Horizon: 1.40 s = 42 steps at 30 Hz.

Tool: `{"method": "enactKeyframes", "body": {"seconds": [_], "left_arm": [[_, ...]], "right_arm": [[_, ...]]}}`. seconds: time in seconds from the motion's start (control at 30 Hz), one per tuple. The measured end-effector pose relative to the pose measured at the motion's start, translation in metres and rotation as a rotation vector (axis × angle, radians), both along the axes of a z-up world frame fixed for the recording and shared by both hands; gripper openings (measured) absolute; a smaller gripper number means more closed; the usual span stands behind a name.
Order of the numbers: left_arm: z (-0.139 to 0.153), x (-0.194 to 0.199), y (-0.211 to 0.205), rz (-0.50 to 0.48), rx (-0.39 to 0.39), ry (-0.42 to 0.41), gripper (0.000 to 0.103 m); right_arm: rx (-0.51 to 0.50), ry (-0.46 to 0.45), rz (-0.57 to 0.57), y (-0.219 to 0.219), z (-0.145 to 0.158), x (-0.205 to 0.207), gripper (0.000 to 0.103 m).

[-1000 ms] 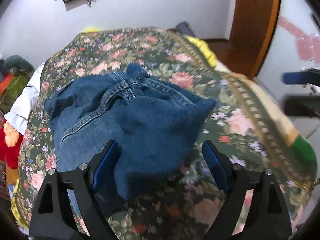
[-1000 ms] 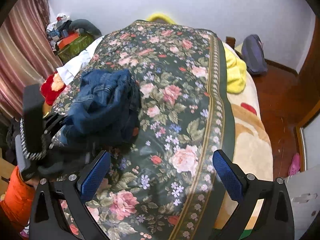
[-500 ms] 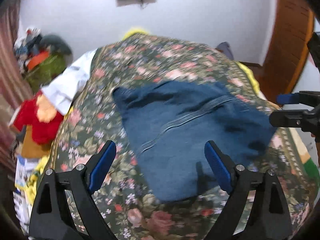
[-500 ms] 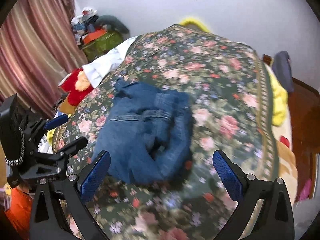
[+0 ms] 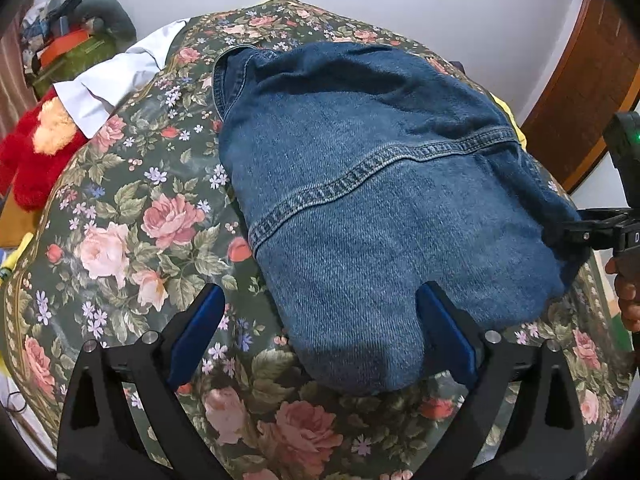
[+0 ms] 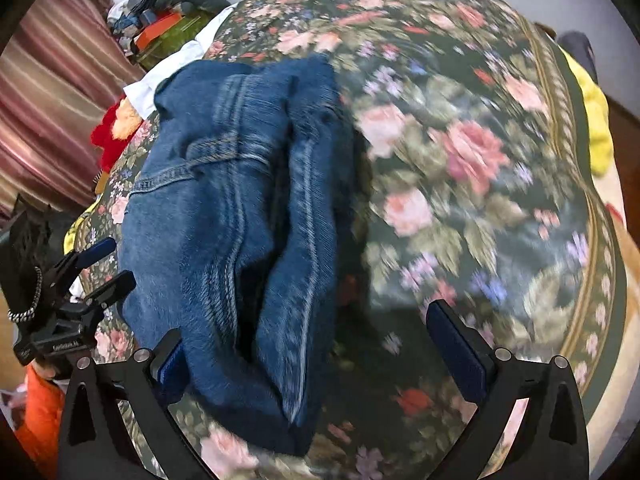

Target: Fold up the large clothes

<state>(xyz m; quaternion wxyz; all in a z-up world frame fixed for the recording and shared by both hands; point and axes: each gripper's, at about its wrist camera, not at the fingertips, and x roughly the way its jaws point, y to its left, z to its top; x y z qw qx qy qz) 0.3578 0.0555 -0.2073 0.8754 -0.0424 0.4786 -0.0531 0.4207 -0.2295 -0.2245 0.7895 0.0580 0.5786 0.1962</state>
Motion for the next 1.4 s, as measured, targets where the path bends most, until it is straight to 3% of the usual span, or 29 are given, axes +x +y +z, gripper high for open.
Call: {"method": "enactKeyframes", "body": {"seconds": [0.13,0.3,0.43,0.57,0.8,0.93,1.13,1.27,1.4], "left_arm": [[0.014,-0.009,0.004,-0.033,0.069,-0.012,0.098],[0.038,-0.007,0.022,-0.040,0.179,-0.067,0.098],[0.055,0.023,0.043,0.023,0.194,-0.104,0.098],[0.056,0.072,0.052,0.049,0.165,-0.086,0.098],[0.026,0.160,0.050,0.060,0.154,-0.007,0.098],[0.000,0.196,0.052,0.065,0.090,0.070,0.099],[-0.016,0.203,0.046,0.066,0.105,0.066,0.103],[0.001,0.189,0.057,0.112,0.070,0.061,0.103],[0.033,0.163,0.061,0.108,0.148,-0.015,0.103]], "right_arm": [[-0.013,-0.004,-0.011,-0.011,0.013,-0.007,0.103],[-0.085,-0.078,0.030,-0.003,0.048,-0.008,0.103],[-0.085,-0.159,0.038,0.009,0.077,0.007,0.103],[-0.051,-0.175,0.038,0.027,0.089,0.036,0.103],[-0.095,-0.073,0.085,0.061,0.050,0.093,0.103],[-0.097,-0.035,0.095,0.053,0.022,0.112,0.103],[0.002,0.005,0.066,0.028,-0.009,0.118,0.103],[0.054,0.050,0.015,0.021,-0.012,0.114,0.103],[0.001,0.025,0.016,0.024,0.007,0.104,0.103]]}}
